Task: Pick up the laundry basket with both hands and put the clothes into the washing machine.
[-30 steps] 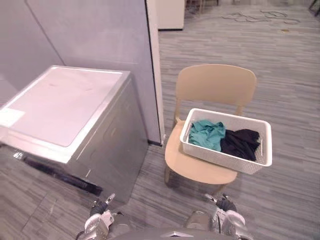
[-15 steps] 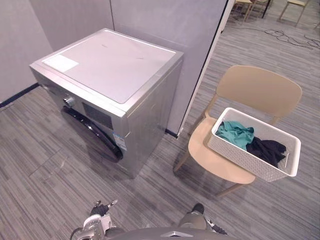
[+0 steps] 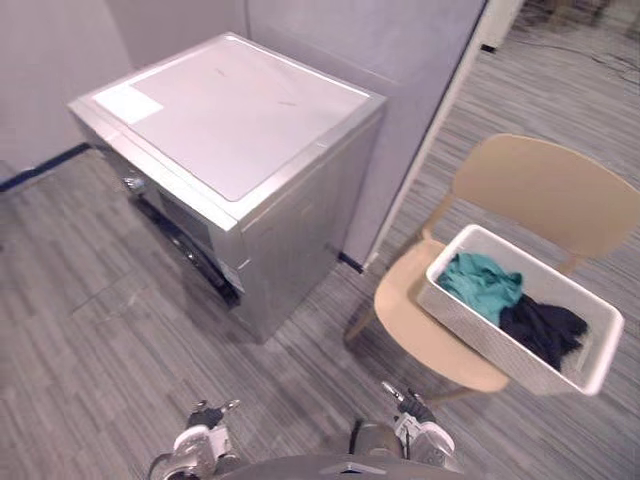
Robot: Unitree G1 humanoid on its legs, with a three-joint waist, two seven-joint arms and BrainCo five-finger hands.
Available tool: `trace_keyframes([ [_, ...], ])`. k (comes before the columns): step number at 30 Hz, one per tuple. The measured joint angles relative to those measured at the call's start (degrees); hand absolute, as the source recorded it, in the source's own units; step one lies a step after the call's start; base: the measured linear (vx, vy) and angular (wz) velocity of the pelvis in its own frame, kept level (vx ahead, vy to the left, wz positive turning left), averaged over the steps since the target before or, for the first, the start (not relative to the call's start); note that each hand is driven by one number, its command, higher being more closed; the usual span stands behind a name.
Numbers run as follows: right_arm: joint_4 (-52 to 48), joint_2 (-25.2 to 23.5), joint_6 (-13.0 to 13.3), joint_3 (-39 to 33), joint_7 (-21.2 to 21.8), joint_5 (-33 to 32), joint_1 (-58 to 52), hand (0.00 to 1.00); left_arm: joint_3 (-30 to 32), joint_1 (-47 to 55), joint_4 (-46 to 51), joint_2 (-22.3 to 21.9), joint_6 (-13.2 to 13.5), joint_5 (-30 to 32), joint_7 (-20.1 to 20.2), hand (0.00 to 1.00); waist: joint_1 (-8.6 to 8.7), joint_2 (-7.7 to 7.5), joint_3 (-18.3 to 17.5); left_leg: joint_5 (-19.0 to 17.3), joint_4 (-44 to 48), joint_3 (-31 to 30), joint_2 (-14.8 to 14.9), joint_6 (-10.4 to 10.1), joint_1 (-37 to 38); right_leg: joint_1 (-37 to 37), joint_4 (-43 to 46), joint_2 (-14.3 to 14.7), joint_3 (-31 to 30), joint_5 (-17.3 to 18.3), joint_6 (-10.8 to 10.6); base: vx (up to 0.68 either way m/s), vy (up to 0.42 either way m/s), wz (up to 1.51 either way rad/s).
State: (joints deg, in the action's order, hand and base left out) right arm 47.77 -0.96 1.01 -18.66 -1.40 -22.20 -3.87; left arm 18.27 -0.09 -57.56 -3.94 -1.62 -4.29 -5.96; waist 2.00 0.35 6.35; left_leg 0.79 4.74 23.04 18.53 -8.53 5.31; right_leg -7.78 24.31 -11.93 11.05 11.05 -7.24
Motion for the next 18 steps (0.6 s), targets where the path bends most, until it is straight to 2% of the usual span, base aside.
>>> trace_keyframes([
  [1,-0.19,0.3,0.06,0.44,0.0,0.0,-0.17,0.0,-0.88,-0.21,1.28,-0.63,0.03,-0.4,0.08,0.0,0.13,-0.13,0.1,-0.9,5.33,-1.41,0.69,-1.58,-3.3,0.75,-0.04,-0.79,1.48,0.27,-0.13,0.01,-0.021,0.88],
  [2,-0.34,0.58,0.03,0.57,0.01,0.05,-0.16,0.0,-2.04,-0.74,2.23,-0.57,0.02,-0.76,0.18,0.0,0.28,-0.37,1.09,-1.65,14.59,-3.41,1.84,-2.63,-8.14,1.94,-0.02,-1.83,3.27,0.34,-0.2,-0.02,0.014,0.96],
  [3,-0.94,0.99,-0.03,0.58,-0.08,0.2,-0.7,0.0,-2.22,-0.86,3.45,-0.58,0.18,-1.77,0.14,0.0,0.25,-0.27,1.72,-1.72,23.08,-4.56,3.35,-2.74,-12.99,2.9,0.09,-2.43,4.16,0.34,-0.21,-0.04,0.046,0.7],
  [5,-2.06,0.98,-0.16,0.7,-0.13,0.23,-1.39,0.0,-2.22,-0.29,4.95,-0.58,0.49,-2.43,0.04,0.0,-0.27,-0.01,2.43,-1.65,29.05,-3.6,5.23,-2.64,-16.21,3.77,-0.18,-3.18,4.1,1.04,-0.43,-0.07,0.138,0.33],
  [6,-1.98,0.75,-0.23,0.48,-0.32,0.24,-1.35,0.0,-2.06,-0.37,5.22,-0.01,0.62,-2.89,-0.15,0.0,-0.37,-1.18,2.96,-2.11,29.24,-2.54,5.15,-1.79,-16.54,3.58,-0.23,-4.66,3.94,1.81,-0.75,-0.07,0.19,0.25],
  [7,-2.03,0.35,-0.2,0.44,-0.38,0.24,-1.39,0.0,-1.94,-0.56,5.31,0.07,0.68,-3.08,-0.28,0.0,-0.39,-1.67,3.28,-3.09,29.39,-1.8,5.2,-0.19,-16.79,3.29,-0.39,-5.13,4.04,1.76,-0.78,-0.1,0.208,0.06],
  [8,-1.9,0.67,-0.21,0.39,-0.46,0.43,-1.44,0.0,-1.97,-0.56,5.4,0.16,0.76,-3.64,-0.58,0.0,-0.7,-1.15,3.14,-5.92,29.67,-0.5,6.75,3.66,-17.28,1.96,-0.39,-5.14,3.43,1.45,-1.13,-0.09,0.21,-0.15],
  [9,-1.75,1.12,-0.3,0.44,-0.46,1.01,-1.55,0.0,-2.01,-0.39,5.32,0.39,0.79,-3.82,-1.17,0.0,-0.43,-1.1,3.15,-7.74,28.81,-0.67,8.31,4.55,-17.31,1.08,-0.35,-5.39,2.02,1.22,-1.65,-0.07,0.234,-0.25],
  [10,-1.76,1.31,-0.29,0.38,-0.52,1.52,-1.56,0.0,-2.09,-0.32,5.32,0.55,0.8,-4.06,-1.38,0.0,-0.22,-1.33,3.19,-8.15,27.87,-1.32,8.64,4.38,-17.26,0.64,-0.3,-6.01,1.22,1.07,-2.15,-0.01,0.394,-0.25],
  [12,-1.37,2.71,-0.27,0.31,-0.6,2.66,-2.42,0.0,-2.17,-0.22,5.16,0.7,0.78,-4.53,-1.92,0.0,0.05,-1.7,3.2,-6.16,20.91,-4.45,8.8,5.39,-17.04,-1.3,-0.03,-8.5,-2.74,0.97,-5.45,0.03,0.458,-0.2],
  [13,0.92,4.24,-0.28,-0.42,-0.64,3.84,-2.3,0.0,-2.88,-0.11,4.36,0.62,0.85,-4.54,-2.3,0.0,0.42,-1.3,2.66,-5.67,17.59,-6.18,6.2,-1.0,-16.27,-2.24,0.11,-9.85,-5.7,1.72,-9.1,0.04,0.397,-0.02],
  [14,3.08,4.12,-0.46,-0.99,-0.71,4.3,-1.71,0.0,-3.18,-0.67,3.45,1.1,0.86,-4.54,-2.46,0.0,0.96,-2.19,2.71,-6.35,18.46,-5.85,4.74,-3.42,-16.56,-2.14,-0.49,-10.66,-8.06,2.09,-9.16,0.13,0.412,0.25],
  [15,6.02,3.6,-1.36,-1.3,-0.74,4.54,-1.18,0.0,-3.99,-1.17,2.6,2.46,0.87,-4.53,-2.77,0.0,1.56,-2.88,3.01,-7.36,20.0,-6.4,2.69,-3.41,-17.89,-1.55,-0.73,-10.31,-10.52,1.99,-9.6,0.2,0.31,0.57],
  [16,7.89,3.08,-1.94,-2.83,-0.65,4.4,-1.11,0.0,-5.01,-1.43,2.55,4.29,0.94,-4.52,-2.94,0.0,1.91,-3.06,2.69,-9.64,23.92,-7.96,1.75,-4.62,-20.03,1.24,-4.3,-10.77,-9.99,-0.68,-9.14,0.24,0.382,0.64],
  [17,9.07,3.15,-1.91,-3.96,-0.73,4.53,-1.36,0.0,-6.03,-1.3,2.39,5.47,0.94,-4.48,-3.06,0.0,2.43,-2.74,2.71,-12.99,27.6,-9.33,1.24,-4.33,-21.68,4.62,-9.1,-11.38,-8.61,-3.95,-8.97,0.17,0.352,0.44],
  [18,9.6,3.2,-1.94,-4.52,-0.73,4.54,-0.96,0.0,-6.85,-1.38,1.93,6.23,0.92,-4.48,-3.19,0.0,2.31,-2.68,2.69,-14.21,28.65,-9.36,0.69,-3.88,-22.26,5.53,-10.47,-11.86,-8.17,-5.8,-8.74,0.12,0.418,0.24],
])
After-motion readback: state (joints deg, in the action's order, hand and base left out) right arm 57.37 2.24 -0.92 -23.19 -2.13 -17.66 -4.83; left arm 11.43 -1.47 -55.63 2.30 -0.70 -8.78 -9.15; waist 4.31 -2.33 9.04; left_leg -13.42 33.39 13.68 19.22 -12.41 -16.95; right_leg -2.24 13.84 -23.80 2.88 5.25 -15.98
